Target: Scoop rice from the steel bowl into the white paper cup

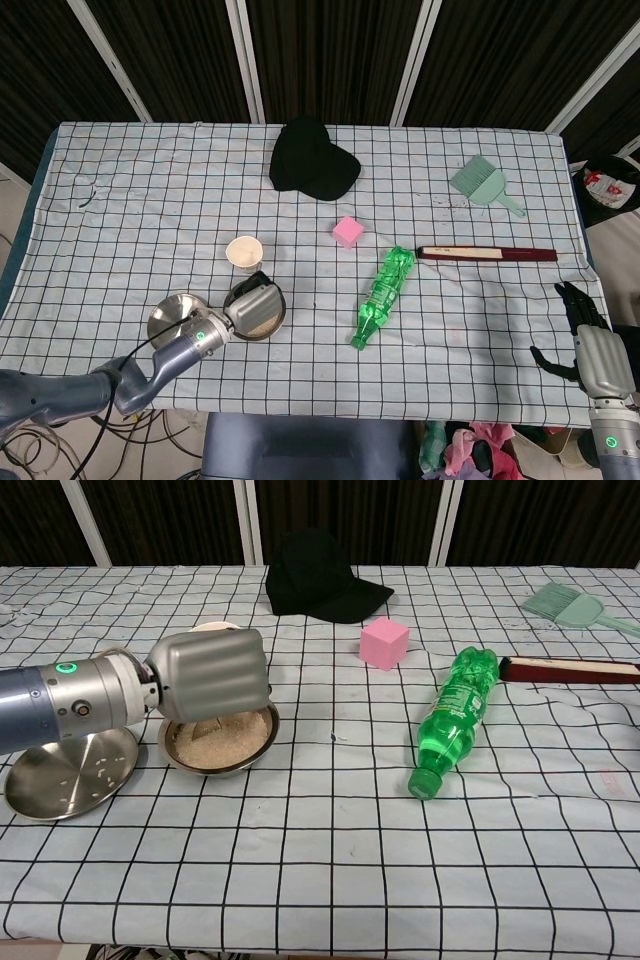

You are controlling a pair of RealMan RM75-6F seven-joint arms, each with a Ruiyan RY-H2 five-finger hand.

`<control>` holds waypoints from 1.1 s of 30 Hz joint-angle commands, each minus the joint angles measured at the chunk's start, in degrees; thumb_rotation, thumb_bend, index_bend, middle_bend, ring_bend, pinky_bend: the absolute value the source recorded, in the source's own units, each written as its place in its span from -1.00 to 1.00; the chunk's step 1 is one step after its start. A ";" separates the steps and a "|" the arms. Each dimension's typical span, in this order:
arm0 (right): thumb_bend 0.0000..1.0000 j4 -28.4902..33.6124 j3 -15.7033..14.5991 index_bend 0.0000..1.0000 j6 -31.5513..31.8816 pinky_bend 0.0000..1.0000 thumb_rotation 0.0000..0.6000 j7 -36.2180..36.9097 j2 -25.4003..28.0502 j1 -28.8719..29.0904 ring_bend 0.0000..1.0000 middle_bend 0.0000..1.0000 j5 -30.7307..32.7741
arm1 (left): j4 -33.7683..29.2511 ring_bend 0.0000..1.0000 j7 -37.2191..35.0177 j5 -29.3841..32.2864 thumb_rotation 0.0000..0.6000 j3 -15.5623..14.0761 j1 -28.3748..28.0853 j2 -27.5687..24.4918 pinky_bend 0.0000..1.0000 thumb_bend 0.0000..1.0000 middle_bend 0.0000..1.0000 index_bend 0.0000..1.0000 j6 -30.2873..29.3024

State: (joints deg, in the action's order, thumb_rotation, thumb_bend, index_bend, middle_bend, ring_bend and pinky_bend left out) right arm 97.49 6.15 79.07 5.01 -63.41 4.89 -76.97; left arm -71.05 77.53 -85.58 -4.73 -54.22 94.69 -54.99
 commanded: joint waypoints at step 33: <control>-0.59 0.09 0.03 -1.00 0.40 -0.65 1.00 0.35 -0.05 -0.17 -1.00 -1.00 -0.26 | -11.13 1.00 6.13 22.92 1.00 10.40 8.96 4.19 1.00 -0.04 1.00 0.56 -9.34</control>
State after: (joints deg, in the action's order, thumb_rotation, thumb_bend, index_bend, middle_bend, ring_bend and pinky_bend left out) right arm 97.58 6.18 79.47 5.36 -63.46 4.71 -77.22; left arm -81.96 84.01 -62.97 5.41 -45.35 98.95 -64.08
